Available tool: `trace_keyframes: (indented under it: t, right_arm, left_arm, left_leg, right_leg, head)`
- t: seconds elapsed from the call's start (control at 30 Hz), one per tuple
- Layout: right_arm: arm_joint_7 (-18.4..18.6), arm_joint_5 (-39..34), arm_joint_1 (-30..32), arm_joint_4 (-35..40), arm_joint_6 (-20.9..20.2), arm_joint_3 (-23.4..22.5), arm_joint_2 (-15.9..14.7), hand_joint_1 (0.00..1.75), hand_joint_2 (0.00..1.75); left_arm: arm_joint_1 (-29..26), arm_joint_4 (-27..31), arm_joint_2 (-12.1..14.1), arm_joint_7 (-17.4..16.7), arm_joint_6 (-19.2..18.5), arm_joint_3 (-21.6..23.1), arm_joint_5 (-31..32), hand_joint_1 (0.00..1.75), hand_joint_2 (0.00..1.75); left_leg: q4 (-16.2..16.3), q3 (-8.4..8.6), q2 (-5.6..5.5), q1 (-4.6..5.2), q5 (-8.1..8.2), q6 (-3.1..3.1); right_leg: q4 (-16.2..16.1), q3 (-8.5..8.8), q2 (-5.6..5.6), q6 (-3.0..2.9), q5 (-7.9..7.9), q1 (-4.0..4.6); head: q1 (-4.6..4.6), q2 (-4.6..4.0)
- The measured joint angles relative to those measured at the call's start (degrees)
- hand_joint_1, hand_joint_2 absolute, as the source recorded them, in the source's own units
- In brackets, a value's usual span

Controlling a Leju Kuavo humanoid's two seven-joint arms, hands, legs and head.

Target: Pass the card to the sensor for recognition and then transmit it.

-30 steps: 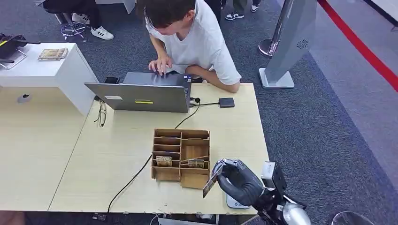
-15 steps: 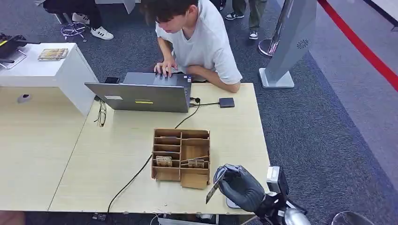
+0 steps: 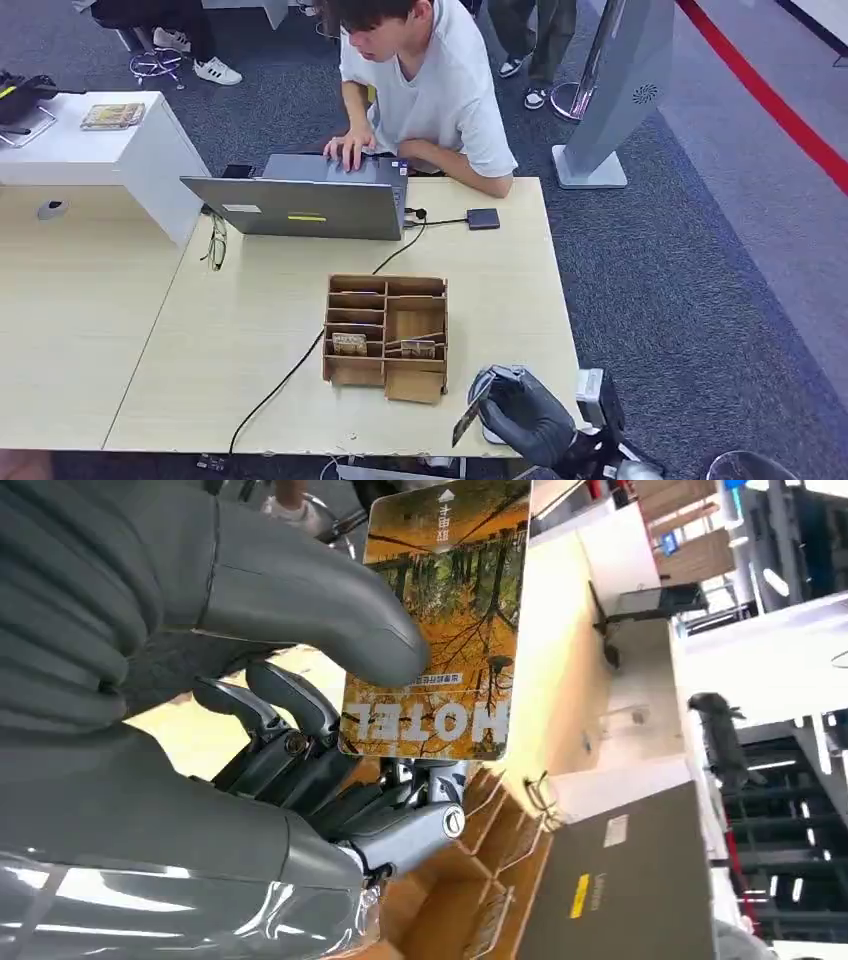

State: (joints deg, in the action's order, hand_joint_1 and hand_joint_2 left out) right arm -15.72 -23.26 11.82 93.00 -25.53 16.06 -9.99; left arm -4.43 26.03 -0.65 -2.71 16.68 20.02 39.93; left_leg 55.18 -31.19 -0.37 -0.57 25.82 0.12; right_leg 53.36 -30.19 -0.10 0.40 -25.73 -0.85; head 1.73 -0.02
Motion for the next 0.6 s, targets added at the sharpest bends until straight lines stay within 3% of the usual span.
trace_keyframes:
  t: [0.37,0.6]
  right_arm:
    - [-0.24,0.37,1.62,-2.27,2.01,-0.20,-0.87,1.75,1.75]
    - [-0.74,0.96,3.79,-2.62,3.39,-1.47,-1.33,1.75,1.75]
  left_arm:
    - [-0.26,0.00,1.22,-0.46,0.30,2.20,-2.49,0.00,0.00]
    - [-0.61,0.00,0.54,-2.19,2.43,4.15,-3.45,0.00,0.00]
  left_leg:
    - [-0.01,-0.01,0.00,0.00,0.00,0.00]
    - [0.00,-0.03,0.00,0.01,0.03,0.04]
  right_leg:
    - [0.00,0.00,0.00,0.00,0.00,0.00]
    - [-0.02,-0.01,-0.02,0.01,-0.01,-0.01]
  head:
    - [0.02,0.00]
    - [0.02,0.00]
